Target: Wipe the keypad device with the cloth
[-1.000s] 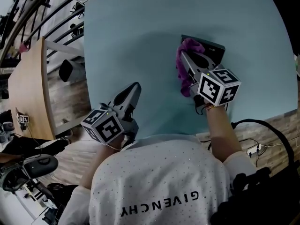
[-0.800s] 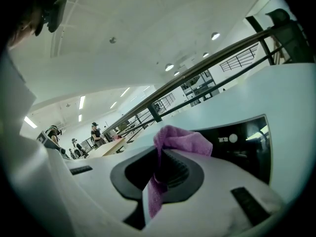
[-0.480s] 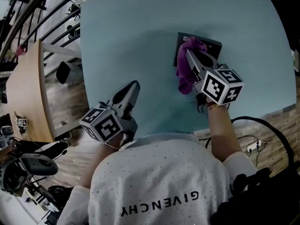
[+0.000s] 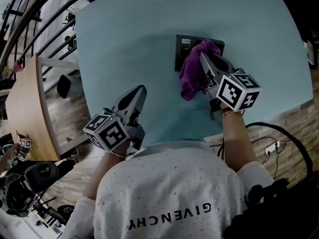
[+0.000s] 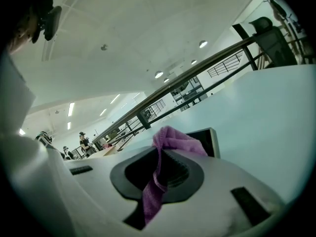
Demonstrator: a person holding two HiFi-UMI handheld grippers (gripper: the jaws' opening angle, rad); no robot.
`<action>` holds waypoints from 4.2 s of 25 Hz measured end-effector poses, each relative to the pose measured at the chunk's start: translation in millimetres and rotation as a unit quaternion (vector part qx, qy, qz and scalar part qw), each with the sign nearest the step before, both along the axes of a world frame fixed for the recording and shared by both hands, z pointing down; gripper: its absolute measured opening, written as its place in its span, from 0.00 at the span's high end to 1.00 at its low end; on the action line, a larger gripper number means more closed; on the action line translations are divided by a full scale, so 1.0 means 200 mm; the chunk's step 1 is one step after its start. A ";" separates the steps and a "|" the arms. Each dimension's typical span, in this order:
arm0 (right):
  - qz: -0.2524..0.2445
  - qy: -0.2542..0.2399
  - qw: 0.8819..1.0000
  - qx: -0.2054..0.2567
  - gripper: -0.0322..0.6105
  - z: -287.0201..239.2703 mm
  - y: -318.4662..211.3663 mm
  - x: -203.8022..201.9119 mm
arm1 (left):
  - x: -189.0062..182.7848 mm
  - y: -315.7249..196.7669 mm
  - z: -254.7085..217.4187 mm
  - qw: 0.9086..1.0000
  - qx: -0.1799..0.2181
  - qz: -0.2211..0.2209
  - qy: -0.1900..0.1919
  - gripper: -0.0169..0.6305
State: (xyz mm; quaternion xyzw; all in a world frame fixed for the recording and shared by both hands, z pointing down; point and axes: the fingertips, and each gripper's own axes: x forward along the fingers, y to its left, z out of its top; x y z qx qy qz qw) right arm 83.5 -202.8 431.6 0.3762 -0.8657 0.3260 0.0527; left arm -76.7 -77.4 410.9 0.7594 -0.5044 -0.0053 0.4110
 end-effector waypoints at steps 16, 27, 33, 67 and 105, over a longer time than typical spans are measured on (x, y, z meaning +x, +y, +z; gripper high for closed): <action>0.034 0.007 0.999 -0.001 0.91 -0.01 -0.01 0.25 | 0.19 -0.12 -0.04 0.999 0.016 0.042 0.008 0.96; 0.058 0.017 0.998 -0.006 0.91 0.02 0.00 0.35 | 0.21 -0.14 -0.07 0.998 0.028 0.048 0.011 0.96; 0.076 0.026 0.997 -0.018 0.91 0.05 0.01 0.40 | 0.19 -0.12 -0.06 0.999 0.030 0.043 0.015 0.96; -0.105 0.018 0.994 -0.032 0.91 0.05 0.11 -0.34 | -0.03 -0.01 -0.02 0.999 0.008 -0.038 0.010 0.96; -0.006 0.031 0.999 -0.043 0.91 0.11 0.10 0.15 | 0.27 -0.15 0.02 0.999 0.018 0.039 0.028 0.96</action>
